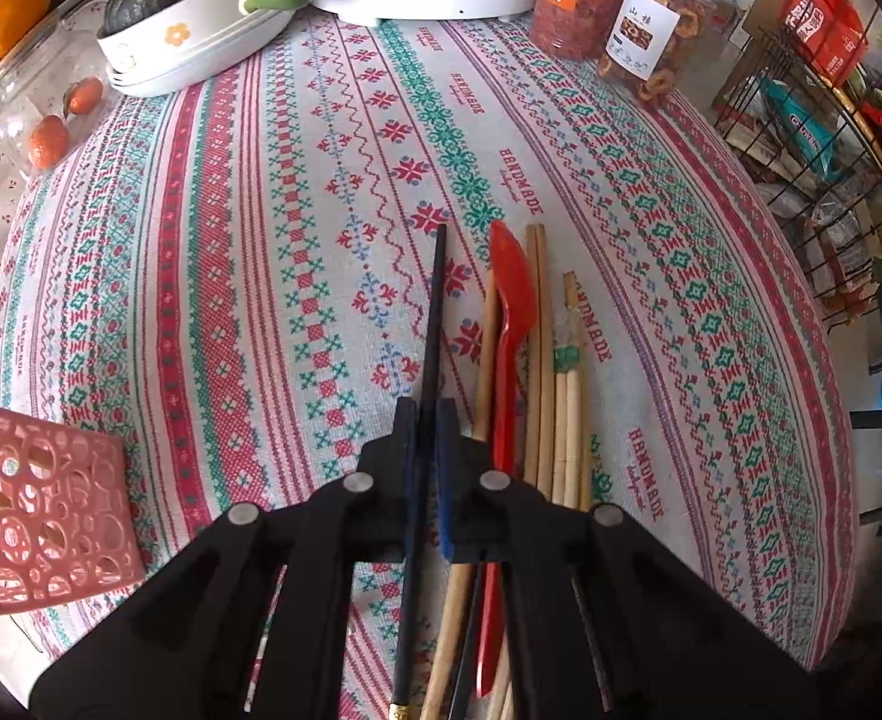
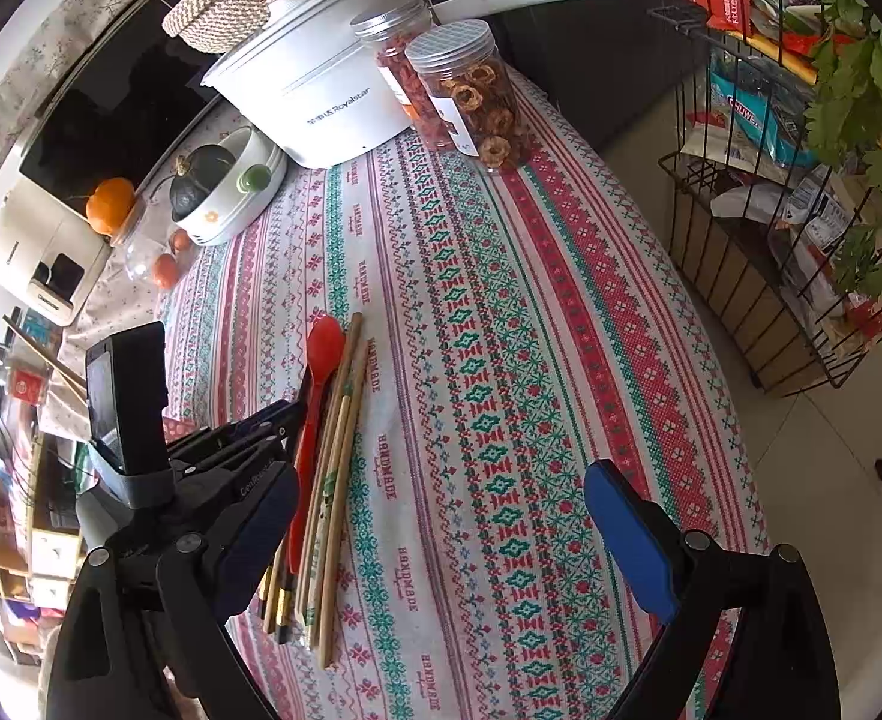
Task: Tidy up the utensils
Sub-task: 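Grasp a black chopstick with the left tool while the right tool moves to the pile, then lift the black chopstick with the left tool while the right tool grasps a wooden chopstick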
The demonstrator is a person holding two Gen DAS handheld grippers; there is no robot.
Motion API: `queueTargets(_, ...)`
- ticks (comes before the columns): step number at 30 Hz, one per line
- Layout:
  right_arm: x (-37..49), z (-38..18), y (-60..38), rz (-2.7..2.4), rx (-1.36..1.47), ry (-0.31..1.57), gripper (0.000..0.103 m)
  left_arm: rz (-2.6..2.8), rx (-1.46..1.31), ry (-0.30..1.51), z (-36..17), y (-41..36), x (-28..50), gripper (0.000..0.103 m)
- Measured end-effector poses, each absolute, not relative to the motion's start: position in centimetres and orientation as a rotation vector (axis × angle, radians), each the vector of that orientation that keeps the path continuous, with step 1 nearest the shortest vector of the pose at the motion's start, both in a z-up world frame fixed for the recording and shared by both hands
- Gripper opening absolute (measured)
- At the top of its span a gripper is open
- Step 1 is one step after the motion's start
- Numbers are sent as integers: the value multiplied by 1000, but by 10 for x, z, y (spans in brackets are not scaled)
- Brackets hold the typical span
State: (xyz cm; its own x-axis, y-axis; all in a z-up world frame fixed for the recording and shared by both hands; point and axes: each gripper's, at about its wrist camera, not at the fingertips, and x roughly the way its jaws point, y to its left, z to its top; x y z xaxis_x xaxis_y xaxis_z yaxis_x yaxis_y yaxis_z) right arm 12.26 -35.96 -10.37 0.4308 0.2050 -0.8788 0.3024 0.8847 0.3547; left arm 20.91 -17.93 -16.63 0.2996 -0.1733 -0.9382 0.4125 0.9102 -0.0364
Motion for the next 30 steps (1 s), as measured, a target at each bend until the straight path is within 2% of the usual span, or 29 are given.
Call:
queueTargets(17, 167, -140, -313, -38, 328, 1255, 97, -543, 104, 1090, -108, -91, 121, 6)
queueTargets(24, 180, -166, -299, -62, 270, 1290, 96, -554, 26, 1075, -101, -67, 115, 6)
queueTargets(30, 189, -177, -283, -84, 189, 1282, 79, -576, -2, 1081, -96, -60, 111, 6)
